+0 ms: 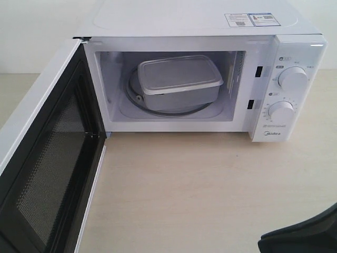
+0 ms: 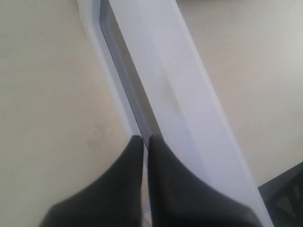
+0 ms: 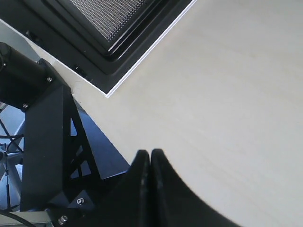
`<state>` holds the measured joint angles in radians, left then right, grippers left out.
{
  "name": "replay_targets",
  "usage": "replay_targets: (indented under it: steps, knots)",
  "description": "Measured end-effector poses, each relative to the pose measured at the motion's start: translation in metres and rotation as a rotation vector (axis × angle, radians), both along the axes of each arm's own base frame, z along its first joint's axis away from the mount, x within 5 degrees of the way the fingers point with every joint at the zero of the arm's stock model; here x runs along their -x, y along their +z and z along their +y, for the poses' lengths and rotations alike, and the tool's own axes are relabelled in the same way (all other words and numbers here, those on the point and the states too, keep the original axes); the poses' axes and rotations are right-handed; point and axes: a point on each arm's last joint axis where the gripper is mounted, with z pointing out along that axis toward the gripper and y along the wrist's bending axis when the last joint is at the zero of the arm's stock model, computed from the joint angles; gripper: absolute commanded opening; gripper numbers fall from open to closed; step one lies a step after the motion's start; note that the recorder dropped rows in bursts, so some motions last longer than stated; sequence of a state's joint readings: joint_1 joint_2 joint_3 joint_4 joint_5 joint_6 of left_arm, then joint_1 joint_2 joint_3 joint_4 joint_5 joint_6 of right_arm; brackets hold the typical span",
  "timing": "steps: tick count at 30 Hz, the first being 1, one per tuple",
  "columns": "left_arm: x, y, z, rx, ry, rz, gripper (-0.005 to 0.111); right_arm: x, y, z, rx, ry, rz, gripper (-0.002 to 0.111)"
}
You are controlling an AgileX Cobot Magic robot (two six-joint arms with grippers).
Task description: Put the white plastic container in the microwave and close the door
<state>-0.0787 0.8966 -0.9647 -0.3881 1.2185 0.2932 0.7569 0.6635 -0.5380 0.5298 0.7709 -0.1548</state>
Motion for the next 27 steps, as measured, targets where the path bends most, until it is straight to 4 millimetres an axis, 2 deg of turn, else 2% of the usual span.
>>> replay_targets:
  steps: [20,24,27]
  knots:
    - [-0.001,-0.001,-0.001,0.003,-0.006,0.004,0.004,0.0,0.0,0.0,0.0,0.0,0.0,0.0]
    - [-0.001,-0.001,-0.001,0.003,-0.006,0.004,0.004,-0.009,0.001,-0.006,-0.007,-0.093,0.0,0.0]
    - [-0.001,-0.001,-0.001,0.003,-0.006,0.004,0.004,-0.02,0.003,-0.022,0.02,-0.216,-0.089,0.0]
